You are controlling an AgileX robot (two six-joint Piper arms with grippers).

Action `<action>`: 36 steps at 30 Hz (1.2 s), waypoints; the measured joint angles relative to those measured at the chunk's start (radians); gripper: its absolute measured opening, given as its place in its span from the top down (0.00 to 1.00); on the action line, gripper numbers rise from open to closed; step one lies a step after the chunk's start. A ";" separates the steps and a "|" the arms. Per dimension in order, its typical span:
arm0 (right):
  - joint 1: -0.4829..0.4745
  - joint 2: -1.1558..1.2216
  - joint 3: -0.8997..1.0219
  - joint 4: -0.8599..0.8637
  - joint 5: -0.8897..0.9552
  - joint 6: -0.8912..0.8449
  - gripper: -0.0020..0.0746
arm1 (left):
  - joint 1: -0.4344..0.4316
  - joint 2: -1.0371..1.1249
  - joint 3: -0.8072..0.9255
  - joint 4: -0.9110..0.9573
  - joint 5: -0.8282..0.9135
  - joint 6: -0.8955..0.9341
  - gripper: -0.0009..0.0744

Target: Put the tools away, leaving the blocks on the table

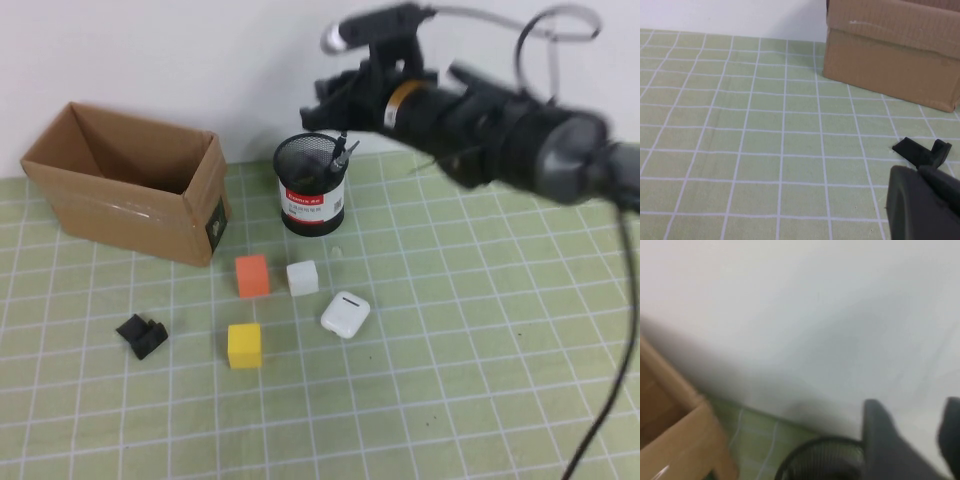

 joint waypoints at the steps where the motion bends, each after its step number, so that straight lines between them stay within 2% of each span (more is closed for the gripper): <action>1: 0.008 -0.042 0.000 0.000 0.071 -0.013 0.74 | 0.000 0.000 0.000 0.000 0.000 0.000 0.99; 2: 0.043 -0.239 -0.021 -0.005 0.226 -0.081 0.99 | 0.000 0.000 0.000 0.000 0.000 0.000 0.99; 10: 0.109 -0.614 0.277 0.021 0.265 -0.076 0.98 | 0.000 0.000 0.000 0.000 0.000 0.000 0.99; 13: 0.109 -0.751 0.347 0.023 0.360 -0.076 0.98 | 0.000 0.000 0.000 0.000 0.000 0.000 0.99; 14: 0.111 -0.640 0.343 0.022 0.372 -0.076 0.98 | 0.000 0.000 0.000 0.000 0.000 0.000 0.99; 18: 0.111 -0.821 0.405 0.024 0.537 -0.076 0.98 | 0.000 0.000 0.000 0.000 0.000 0.000 0.99; 19: 0.111 -0.858 0.416 -0.017 0.685 -0.090 0.98 | 0.000 0.000 0.000 0.000 0.000 0.000 0.99; 20: 0.109 -0.985 0.433 -0.027 0.713 -0.086 0.98 | 0.000 0.000 0.000 0.000 0.000 0.000 0.99; 25: 0.111 -1.025 0.524 -0.029 0.760 -0.078 0.98 | 0.000 0.000 0.000 0.000 0.000 0.000 0.99; 30: 0.077 -1.222 0.739 -0.109 0.610 -0.082 0.98 | 0.000 0.000 0.000 0.000 0.000 0.000 0.99; 31: 0.095 -1.171 0.709 -0.070 0.715 -0.078 0.98 | 0.000 0.000 0.000 0.000 0.000 0.000 0.99; 33: 0.044 -1.233 0.822 -0.072 0.613 -0.078 0.98 | 0.000 0.000 0.000 0.000 0.000 0.000 0.99; 36: -0.089 -1.375 1.020 -0.077 0.432 -0.082 0.98 | 0.000 0.000 0.000 0.000 0.000 0.000 0.99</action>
